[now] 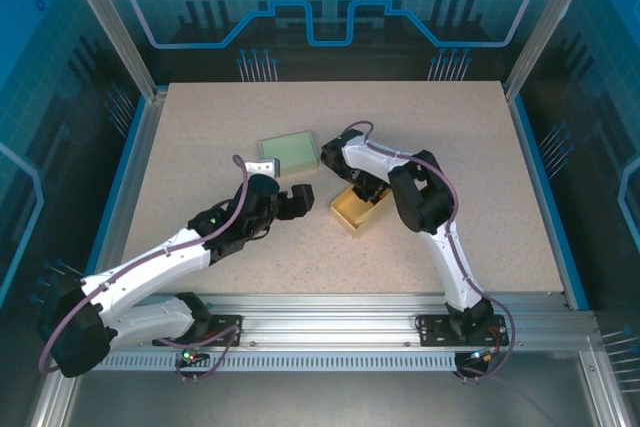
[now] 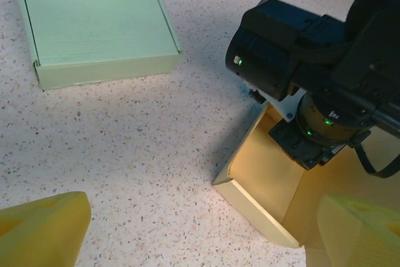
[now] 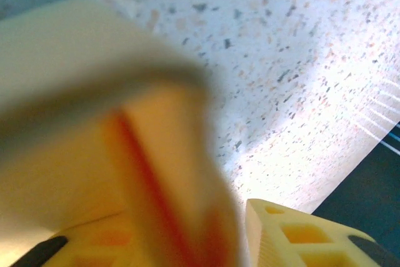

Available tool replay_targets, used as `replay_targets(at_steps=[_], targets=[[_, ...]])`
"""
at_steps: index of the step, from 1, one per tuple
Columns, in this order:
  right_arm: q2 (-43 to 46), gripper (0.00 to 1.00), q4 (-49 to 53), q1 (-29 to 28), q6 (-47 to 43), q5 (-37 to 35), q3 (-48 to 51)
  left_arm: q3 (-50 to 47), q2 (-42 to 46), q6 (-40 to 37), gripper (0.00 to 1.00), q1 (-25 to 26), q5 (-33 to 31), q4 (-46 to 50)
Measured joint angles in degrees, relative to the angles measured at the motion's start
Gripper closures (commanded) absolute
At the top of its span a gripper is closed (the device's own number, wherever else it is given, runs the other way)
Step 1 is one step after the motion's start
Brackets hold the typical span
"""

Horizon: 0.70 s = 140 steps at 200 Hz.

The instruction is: Fold the paper box

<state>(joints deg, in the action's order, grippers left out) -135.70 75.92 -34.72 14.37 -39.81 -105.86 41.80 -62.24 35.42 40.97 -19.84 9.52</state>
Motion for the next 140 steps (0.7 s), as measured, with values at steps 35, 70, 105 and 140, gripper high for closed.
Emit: replay_targets(at_steps=[35, 70, 105, 140], targets=[[1.1, 0.51, -2.0, -0.2, -0.5, 0.7, 0.0, -0.5, 0.0, 0.0, 0.05, 0.0, 0.0, -0.1], [3.5, 0.47, -4.5, -1.6, -0.7, 2.8, 0.0, -0.5, -0.1, -0.9, 0.05, 0.0, 0.0, -0.9], [7.9, 0.45, -5.4, -2.9, -1.4, 4.7, 0.0, -0.5, -1.4, -1.0, 0.05, -0.1, 0.0, -1.1], [12.2, 0.43, -5.5, -3.2, -1.4, 5.8, -0.1, -0.5, -3.4, -1.1, 0.06, -0.4, 0.0, -1.3]])
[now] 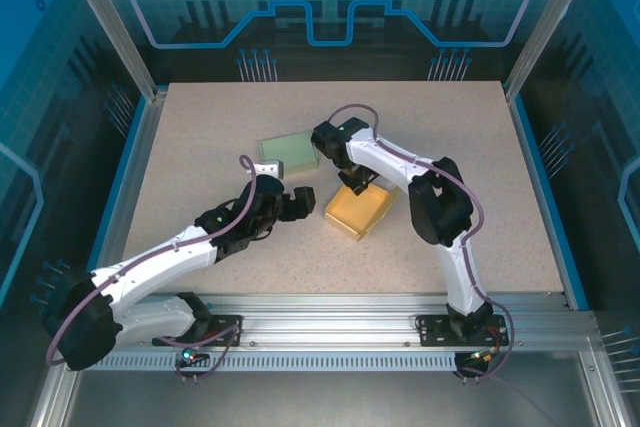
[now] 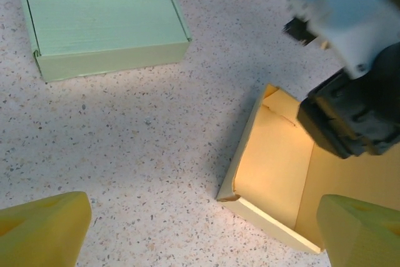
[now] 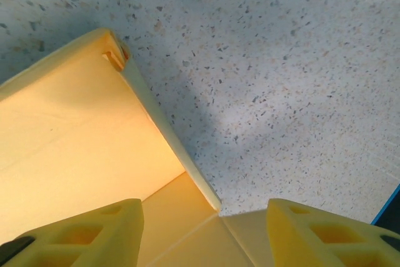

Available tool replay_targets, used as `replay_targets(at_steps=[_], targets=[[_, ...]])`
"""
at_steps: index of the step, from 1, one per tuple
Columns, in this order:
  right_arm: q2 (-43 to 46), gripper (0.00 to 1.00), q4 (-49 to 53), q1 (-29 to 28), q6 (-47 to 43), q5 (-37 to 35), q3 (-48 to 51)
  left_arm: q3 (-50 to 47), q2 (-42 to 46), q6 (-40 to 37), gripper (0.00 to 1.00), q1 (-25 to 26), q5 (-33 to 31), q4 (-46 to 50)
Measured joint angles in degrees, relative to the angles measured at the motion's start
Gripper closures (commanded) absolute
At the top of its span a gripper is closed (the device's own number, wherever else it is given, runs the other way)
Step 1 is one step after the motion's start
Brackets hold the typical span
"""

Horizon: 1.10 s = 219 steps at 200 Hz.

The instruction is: Fold the paper box

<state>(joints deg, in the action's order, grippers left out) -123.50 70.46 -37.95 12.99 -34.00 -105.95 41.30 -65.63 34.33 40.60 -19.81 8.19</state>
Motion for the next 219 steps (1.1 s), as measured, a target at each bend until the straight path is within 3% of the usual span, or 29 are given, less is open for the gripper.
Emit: replay_targets(at_steps=[25, 50, 94, 132, 171, 219], targets=[[5.0, 0.3, 0.0, -0.7, 0.3, 1.4, 0.0, 0.0, -2.3, -0.6, 0.07, -0.7, 0.0, 0.0], [14.4, 0.0, -0.4, -1.4, 2.6, 3.1, 0.5, 0.3, -6.0, -1.9, 0.13, -1.8, -0.1, 0.0], [37.9, 0.0, -2.6, -0.2, 8.2, 4.5, 9.9, 5.1, -16.0, -5.4, 0.24, -3.3, -0.2, 0.1], [51.2, 0.03, -3.3, 9.4, 15.9, 5.6, 25.5, 11.6, -26.2, -8.2, 0.3, -3.4, -0.2, 0.0], [55.6, 0.1, -8.5, 20.3, 19.0, 13.3, 42.7, 14.9, -32.5, -9.7, 0.38, -3.4, -0.3, 0.3], [49.8, 0.21, -25.9, 24.5, 19.6, 27.7, 56.2, 16.3, -36.4, -10.7, 0.46, -3.4, 0.3, 0.5]])
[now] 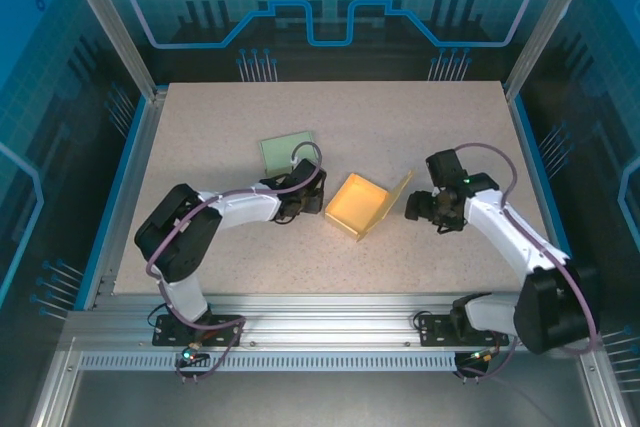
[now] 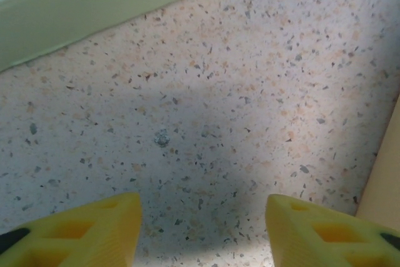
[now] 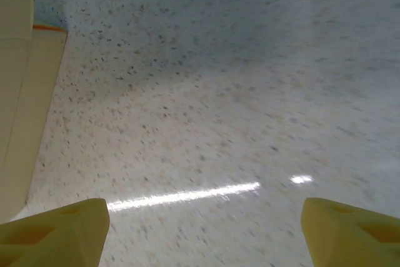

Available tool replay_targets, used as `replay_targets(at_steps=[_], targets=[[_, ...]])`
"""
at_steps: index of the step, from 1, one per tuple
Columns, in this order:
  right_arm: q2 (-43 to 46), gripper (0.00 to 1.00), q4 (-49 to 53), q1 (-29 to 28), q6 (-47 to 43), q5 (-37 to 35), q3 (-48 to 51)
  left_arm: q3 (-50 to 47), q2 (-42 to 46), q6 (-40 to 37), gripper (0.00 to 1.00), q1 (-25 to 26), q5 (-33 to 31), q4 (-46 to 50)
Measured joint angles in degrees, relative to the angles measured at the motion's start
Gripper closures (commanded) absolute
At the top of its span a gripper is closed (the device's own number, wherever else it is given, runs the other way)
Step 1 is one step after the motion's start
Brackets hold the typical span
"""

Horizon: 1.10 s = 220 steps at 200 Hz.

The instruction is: Fold the paper box

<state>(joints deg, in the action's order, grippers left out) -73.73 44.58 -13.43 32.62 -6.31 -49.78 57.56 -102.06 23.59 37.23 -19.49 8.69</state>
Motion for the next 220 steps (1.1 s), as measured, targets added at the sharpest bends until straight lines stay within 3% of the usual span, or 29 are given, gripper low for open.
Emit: replay_targets(at_steps=[62, 144, 185, 220], targets=[[-15.9, 0.24, -15.9, 0.7, -2.7, 8.8, -3.0, -5.5, 1.2, 2.0, 0.5, 1.8, 4.9, -3.4], [-32.3, 0.22, -18.7, 4.1, -9.0, 14.3, -21.9, -9.1, 5.0, 8.2, 0.49, 17.7, 7.6, -12.9], [-29.3, 0.13, -12.4, 8.2, -9.9, 7.6, -23.6, -11.4, 8.9, 8.2, 0.43, 20.0, 4.8, -16.4], [-14.8, 0.02, -7.1, 10.6, -9.1, 0.7, -16.5, -11.0, 18.1, 3.6, 0.39, 13.7, -0.4, -11.0]])
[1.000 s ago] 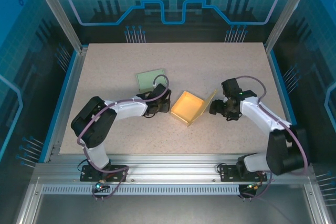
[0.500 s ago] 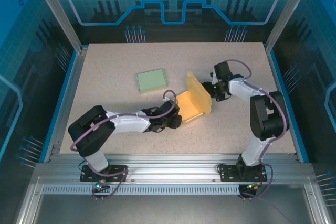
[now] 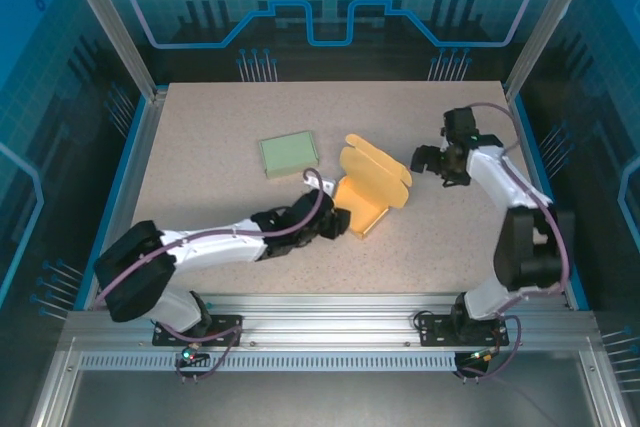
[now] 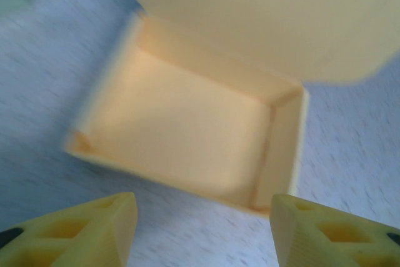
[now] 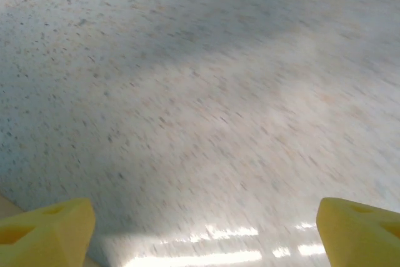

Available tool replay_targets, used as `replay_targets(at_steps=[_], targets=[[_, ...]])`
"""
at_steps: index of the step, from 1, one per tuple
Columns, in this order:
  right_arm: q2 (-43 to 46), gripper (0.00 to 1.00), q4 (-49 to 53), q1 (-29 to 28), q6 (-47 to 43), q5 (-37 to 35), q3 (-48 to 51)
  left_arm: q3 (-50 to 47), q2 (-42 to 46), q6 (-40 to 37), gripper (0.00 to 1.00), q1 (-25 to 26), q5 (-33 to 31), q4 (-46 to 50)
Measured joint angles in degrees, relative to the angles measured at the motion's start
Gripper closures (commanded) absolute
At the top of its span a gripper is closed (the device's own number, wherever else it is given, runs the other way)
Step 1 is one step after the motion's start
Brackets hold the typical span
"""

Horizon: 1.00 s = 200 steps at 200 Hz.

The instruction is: Fold the paper box

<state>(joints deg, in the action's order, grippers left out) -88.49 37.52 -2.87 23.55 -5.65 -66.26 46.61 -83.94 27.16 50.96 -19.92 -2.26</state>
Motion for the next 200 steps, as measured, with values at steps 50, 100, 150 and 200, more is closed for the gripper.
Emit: replay_targets(at_steps=[50, 100, 150, 200], targets=[[18.3, 0.0, 6.3, 0.3, 3.0, -3.7, 11.1, 7.3, -2.3, -14.6, 0.39, -10.6, 0.5, 6.0], [34.6, 0.0, 11.2, 0.3, 5.4, -5.1, 14.6, 15.6, -15.3, -25.9, 0.4, -10.4, 3.5, 9.3], [39.4, 0.0, 13.8, 0.3, 6.1, -5.6, 14.7, 20.7, -21.8, -30.4, 0.46, -10.4, 3.5, 11.9], [39.5, 0.0, 14.4, 0.3, 6.1, -5.5, 14.9, 22.0, -23.9, -32.2, 0.52, -10.4, 3.3, 12.3]])
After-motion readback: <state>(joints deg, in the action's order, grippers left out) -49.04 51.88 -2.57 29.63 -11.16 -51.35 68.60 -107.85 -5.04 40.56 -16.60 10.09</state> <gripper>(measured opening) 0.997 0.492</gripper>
